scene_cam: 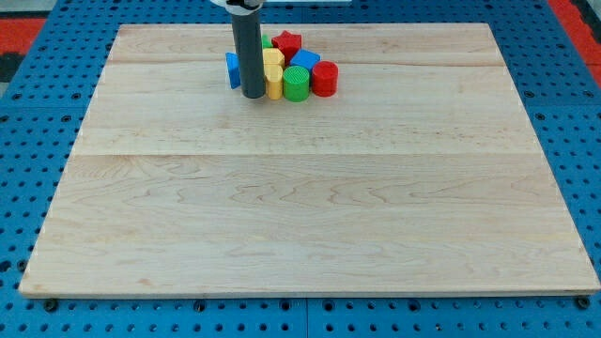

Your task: Push the blue triangle into the yellow hexagon

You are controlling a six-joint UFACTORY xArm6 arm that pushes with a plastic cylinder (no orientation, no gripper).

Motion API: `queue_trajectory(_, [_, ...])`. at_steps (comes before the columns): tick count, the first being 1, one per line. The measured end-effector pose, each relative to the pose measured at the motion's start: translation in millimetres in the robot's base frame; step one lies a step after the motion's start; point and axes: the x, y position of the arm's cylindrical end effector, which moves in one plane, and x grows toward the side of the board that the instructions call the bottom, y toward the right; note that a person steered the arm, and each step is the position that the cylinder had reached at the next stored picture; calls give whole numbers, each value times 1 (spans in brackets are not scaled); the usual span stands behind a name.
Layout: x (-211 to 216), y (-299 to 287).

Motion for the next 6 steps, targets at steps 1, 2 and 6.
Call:
queue_trajectory(1, [10,-34])
queue_trajectory(2, [-6,-89])
queue_trajectory(6, [-40,-25])
